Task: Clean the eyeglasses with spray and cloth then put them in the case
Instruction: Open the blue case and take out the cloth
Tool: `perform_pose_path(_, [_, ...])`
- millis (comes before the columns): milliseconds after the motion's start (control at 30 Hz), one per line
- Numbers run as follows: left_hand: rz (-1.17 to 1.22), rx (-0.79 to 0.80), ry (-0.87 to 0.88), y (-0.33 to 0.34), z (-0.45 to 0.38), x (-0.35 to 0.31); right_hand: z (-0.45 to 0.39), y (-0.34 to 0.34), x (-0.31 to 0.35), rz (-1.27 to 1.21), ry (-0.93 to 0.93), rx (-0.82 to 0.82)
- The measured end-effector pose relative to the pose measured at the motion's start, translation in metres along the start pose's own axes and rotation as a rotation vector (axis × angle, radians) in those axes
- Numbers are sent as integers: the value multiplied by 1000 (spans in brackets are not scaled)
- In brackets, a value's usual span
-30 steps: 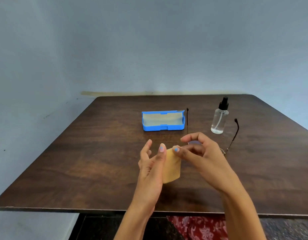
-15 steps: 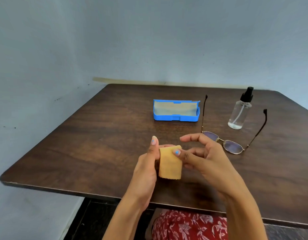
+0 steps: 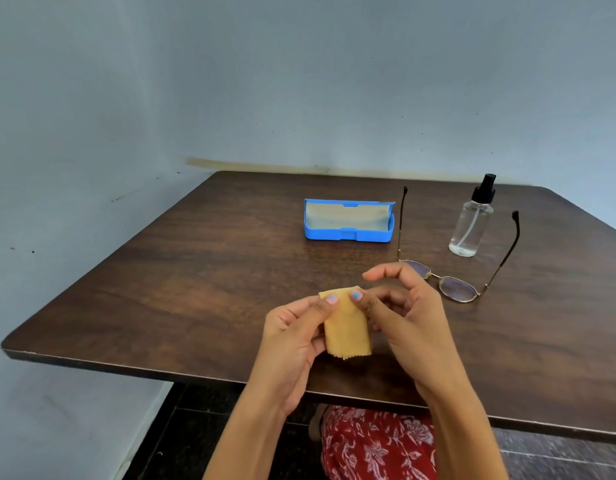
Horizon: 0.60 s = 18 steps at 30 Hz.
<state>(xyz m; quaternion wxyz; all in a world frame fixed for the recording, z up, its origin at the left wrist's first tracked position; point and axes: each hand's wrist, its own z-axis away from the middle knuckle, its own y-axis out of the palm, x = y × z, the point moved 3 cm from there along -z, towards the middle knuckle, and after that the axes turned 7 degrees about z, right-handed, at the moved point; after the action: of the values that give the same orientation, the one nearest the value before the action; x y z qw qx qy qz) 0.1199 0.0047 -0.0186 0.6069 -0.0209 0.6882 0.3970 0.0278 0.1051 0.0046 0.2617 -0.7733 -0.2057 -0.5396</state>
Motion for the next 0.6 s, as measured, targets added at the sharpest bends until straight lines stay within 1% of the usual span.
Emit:
perform_pose_path(100, [0, -24, 7, -2, -2, 2, -2, 1, -2, 55, -12, 1])
perform_pose_path(300, [10, -43, 19, -2, -4, 4, -3, 2, -7, 67, -3, -74])
perform_pose_path(467, [2, -50, 29, -2, -4, 5, -4, -1, -8, 167, -15, -122])
perform_pose_path(533, [2, -51, 31, -3, -5, 5, -3, -5, -10, 151, 46, -74])
perform_pose_path(600, [10, -41, 34, -3, -4, 5, 0, -9, -13, 44, 162, 84])
